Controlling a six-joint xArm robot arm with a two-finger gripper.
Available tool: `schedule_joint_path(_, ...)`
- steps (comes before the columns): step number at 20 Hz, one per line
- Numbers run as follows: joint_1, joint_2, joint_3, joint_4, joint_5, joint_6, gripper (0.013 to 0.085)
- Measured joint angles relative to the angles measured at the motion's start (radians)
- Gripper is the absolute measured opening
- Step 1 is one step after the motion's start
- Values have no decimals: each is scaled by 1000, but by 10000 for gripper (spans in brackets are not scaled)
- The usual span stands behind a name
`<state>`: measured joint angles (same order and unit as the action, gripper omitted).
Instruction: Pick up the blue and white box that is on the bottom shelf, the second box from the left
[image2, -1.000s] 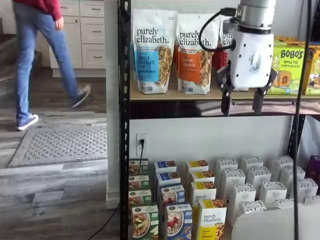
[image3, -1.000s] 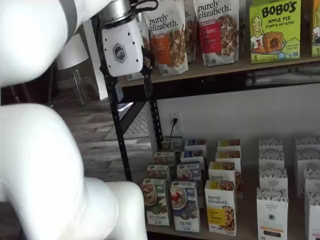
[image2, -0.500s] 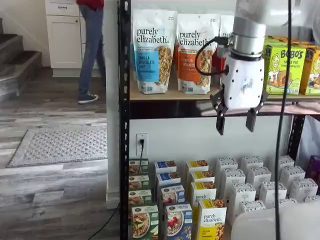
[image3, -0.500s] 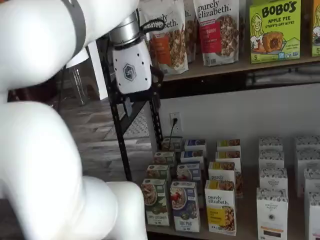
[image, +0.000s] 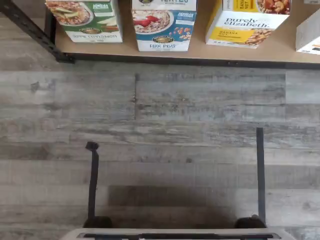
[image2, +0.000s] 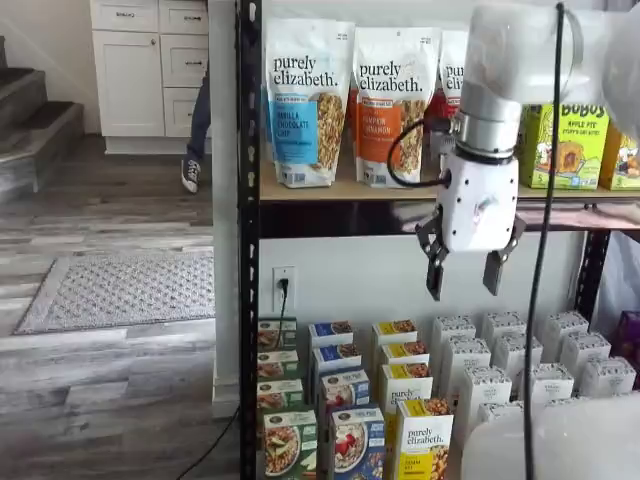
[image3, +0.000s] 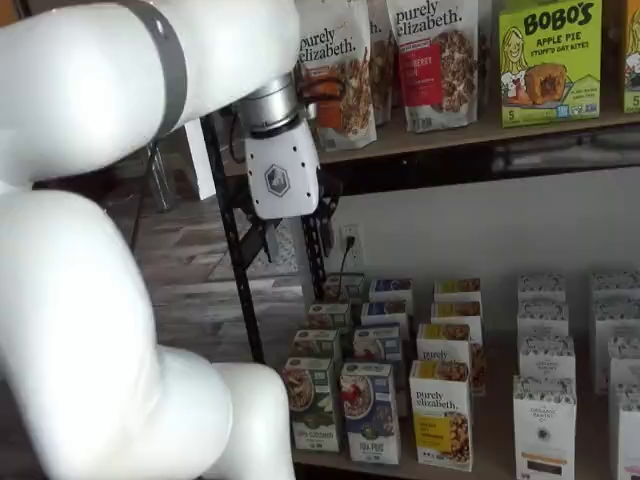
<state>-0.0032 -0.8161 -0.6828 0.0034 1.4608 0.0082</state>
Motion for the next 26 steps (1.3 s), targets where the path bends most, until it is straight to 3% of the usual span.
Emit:
schedule_joint_path(13,1,74,137,0,-224,1,850)
schedule_joint_path(26,62,240,231,40,-494,38,850)
